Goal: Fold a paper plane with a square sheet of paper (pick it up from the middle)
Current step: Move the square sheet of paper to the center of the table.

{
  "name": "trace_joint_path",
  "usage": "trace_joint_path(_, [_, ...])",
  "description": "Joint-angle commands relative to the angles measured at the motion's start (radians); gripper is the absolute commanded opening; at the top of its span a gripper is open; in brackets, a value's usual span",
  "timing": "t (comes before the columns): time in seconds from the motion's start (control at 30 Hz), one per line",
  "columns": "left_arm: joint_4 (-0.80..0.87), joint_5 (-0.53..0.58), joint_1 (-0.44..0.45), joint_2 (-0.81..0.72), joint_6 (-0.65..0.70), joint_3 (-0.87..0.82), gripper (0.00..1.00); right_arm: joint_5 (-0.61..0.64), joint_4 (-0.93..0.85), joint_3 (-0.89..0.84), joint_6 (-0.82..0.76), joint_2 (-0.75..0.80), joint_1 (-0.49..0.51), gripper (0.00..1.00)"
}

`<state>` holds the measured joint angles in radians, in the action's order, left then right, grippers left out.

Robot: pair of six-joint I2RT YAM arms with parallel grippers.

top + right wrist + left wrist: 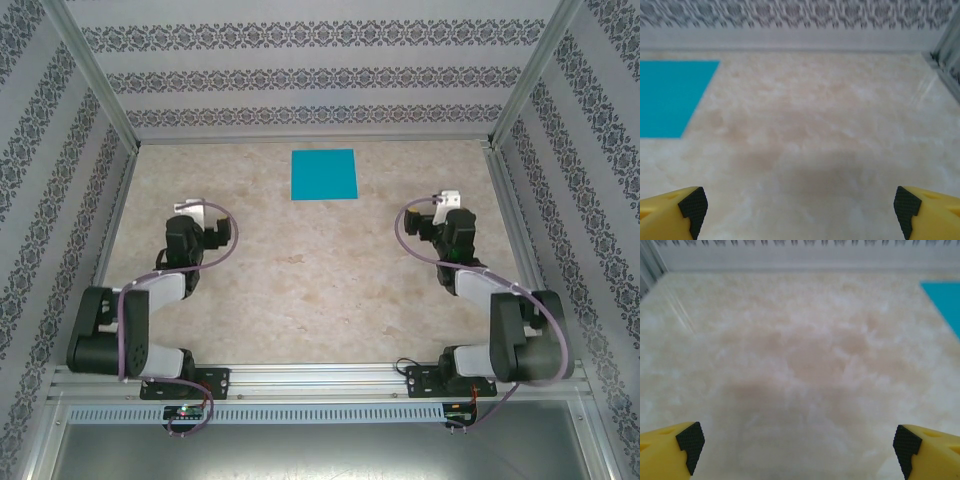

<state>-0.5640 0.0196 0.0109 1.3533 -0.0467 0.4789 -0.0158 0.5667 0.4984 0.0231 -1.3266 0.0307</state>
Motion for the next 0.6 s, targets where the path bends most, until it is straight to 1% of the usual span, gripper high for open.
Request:
trace_joint_path(0.0, [0.183, -0.007, -0.012, -0.099, -0.095, 0.058, 1.0, -0.073, -0.178, 0.068, 0.036, 0.067, 0.024, 0.98])
trace_joint_path(0.07, [0.258, -0.037, -0.011, -0.134, -0.156, 0.087, 1.0, -0.094, -0.22, 0.097, 0.078, 0.088, 0.048, 0.98])
trace_joint_path(0.13, [0.335, -0.094, -0.005, -0.151, -0.225, 0.118, 1.0, -0.125, -0.269, 0.136, 0.109, 0.09, 0.085, 0.98])
trace_joint_path(0.2, [0.413, -0.156, 0.005, -0.151, -0.292, 0.154, 1.0, -0.119, -0.319, 0.181, 0.145, 0.076, 0.14, 0.98])
trace_joint_path(0.27, [0.453, -0.2, 0.02, -0.148, -0.346, 0.17, 1.0, -0.107, -0.338, 0.217, 0.178, 0.049, 0.188, 0.97])
trace_joint_path(0.4, [0.459, -0.275, 0.057, -0.144, -0.433, 0.18, 1.0, -0.06, -0.368, 0.314, 0.235, -0.056, 0.289, 0.98])
trace_joint_path(0.5, [0.45, -0.322, 0.087, -0.121, -0.479, 0.191, 1.0, -0.009, -0.411, 0.416, 0.285, -0.158, 0.34, 0.98])
trace_joint_path(0.57, [0.436, -0.326, 0.112, -0.1, -0.51, 0.196, 1.0, 0.008, -0.425, 0.473, 0.324, -0.221, 0.357, 0.98])
